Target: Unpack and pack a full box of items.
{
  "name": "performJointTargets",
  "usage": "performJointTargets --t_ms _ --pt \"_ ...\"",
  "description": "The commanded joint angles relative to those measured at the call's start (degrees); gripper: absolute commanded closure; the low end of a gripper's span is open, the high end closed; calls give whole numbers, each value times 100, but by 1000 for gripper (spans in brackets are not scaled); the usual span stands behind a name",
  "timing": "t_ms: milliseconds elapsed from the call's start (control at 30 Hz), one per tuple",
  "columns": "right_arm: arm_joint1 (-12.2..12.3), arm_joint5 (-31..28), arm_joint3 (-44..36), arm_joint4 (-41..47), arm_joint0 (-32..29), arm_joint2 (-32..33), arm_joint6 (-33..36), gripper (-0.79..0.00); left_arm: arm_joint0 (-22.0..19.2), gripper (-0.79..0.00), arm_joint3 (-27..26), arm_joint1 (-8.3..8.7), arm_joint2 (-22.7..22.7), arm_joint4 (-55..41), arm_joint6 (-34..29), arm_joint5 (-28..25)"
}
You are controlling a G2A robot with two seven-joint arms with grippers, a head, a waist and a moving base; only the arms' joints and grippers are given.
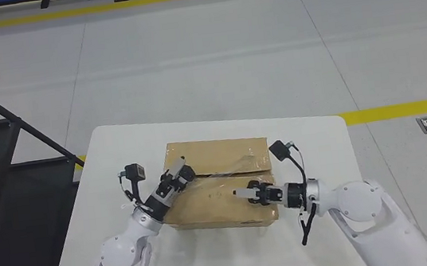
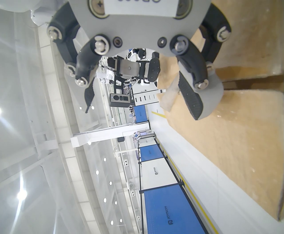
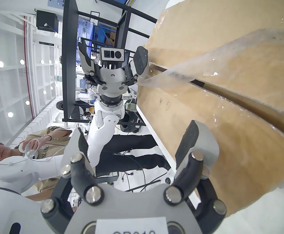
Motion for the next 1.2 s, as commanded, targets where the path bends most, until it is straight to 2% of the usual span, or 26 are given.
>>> performJointTargets --t_ms 0,200,600,800,867,1000,1167 --pt "2 6 28 9 41 -25 10 -785 -25 -785 52 -3 53 186 9 -31" --pt "14 30 119 30 123 -72 12 -785 0 -785 12 3 105 260 -176 -30" --pt "79 255 39 2 75 34 -10 -785 316 -785 -465 55 31 345 -482 -100" --pt "123 707 -55 183 -38 174 58 -785 374 -785 -572 83 -8 227 -761 -10" --pt "110 1002 -24 277 -10 169 -173 -785 360 -785 -557 83 15 244 -768 4" --pt "78 1164 76 424 121 -8 -238 -785 351 -785 -548 74 14 153 -633 -110" --pt "46 860 175 618 196 -126 -391 -785 252 -785 -461 51 -28 140 -205 -35"
